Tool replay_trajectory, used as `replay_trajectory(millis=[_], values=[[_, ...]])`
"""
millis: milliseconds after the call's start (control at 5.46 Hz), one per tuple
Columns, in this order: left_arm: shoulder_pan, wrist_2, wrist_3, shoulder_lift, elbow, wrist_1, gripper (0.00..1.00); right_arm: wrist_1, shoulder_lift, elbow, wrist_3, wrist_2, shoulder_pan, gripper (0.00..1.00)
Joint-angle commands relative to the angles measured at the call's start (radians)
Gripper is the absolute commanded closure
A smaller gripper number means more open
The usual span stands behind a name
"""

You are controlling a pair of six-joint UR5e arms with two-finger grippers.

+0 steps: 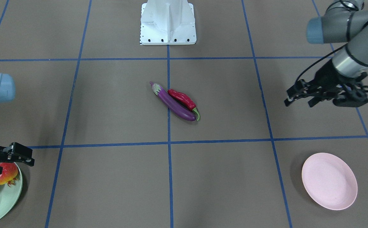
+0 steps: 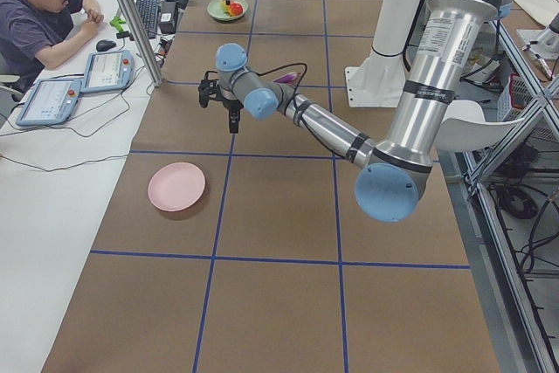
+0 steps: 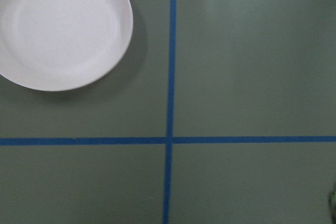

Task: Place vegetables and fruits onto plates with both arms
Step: 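Reach the left gripper toward the red chili pepper while the right hovers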

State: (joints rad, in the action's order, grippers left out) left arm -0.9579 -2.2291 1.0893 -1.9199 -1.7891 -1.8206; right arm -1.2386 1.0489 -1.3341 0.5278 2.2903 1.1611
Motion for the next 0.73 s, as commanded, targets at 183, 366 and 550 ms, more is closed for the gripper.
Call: replay_trajectory(millis=[183, 366, 550], values=[[0.333, 0.183, 0.445, -0.302, 0.098, 0.227, 0.00, -0.004, 0.017, -0.016, 0.000, -0.003, 0.000, 0.01], [0.405, 0.306, 0.548, -0.347, 0.126, 0.271, 0.00, -0.004, 0.017, -0.016, 0.000, -0.003, -0.004, 0.01], [0.424, 0.310, 0.607, -0.420, 0.231, 0.267, 0.00, -0.004, 0.019, -0.016, 0.000, -0.003, -0.005, 0.01]])
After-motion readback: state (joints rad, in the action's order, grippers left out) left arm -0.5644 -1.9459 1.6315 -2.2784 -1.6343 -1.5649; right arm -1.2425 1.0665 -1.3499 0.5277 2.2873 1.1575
